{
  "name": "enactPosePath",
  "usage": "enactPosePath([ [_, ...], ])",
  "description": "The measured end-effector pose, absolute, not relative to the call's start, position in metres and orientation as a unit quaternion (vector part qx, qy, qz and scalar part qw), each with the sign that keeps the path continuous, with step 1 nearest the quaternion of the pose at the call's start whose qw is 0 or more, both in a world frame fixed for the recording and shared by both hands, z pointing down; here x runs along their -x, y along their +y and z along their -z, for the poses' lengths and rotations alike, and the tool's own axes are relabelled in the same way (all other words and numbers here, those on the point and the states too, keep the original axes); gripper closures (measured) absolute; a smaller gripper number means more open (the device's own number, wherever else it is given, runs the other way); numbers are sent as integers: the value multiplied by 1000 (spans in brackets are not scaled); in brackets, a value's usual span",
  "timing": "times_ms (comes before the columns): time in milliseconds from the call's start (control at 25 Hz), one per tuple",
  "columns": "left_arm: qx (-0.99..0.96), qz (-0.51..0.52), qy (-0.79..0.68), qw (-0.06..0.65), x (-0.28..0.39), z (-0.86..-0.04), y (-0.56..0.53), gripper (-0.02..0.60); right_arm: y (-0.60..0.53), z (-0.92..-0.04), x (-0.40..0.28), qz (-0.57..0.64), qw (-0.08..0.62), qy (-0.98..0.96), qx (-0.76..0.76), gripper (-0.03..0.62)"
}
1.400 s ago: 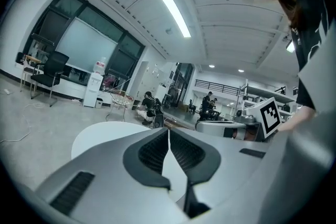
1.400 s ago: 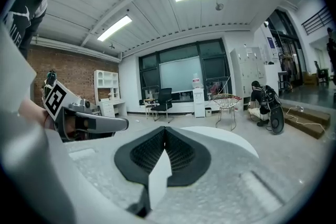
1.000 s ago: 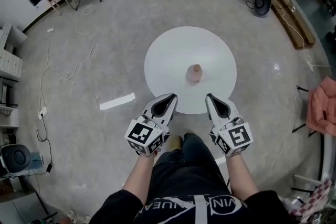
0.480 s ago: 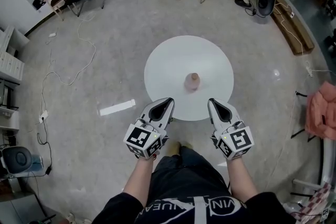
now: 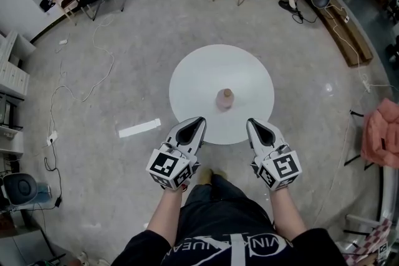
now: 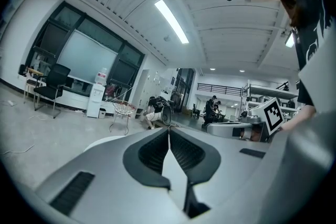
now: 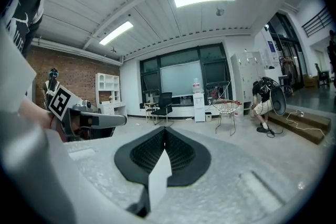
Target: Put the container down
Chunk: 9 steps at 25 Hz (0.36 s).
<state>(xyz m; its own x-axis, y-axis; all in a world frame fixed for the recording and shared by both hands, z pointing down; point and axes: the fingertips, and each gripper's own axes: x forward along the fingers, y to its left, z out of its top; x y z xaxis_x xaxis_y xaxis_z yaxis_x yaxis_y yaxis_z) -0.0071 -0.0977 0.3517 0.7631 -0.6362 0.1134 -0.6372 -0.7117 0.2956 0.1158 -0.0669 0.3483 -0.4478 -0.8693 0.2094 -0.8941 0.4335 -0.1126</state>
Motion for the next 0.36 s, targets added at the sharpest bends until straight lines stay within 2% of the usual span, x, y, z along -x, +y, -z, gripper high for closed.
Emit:
enactPosePath([
  [360,-925,-4,-346,159,12,-349,-91,566,-62,-349,-113,-113,52,-846,-518,588],
])
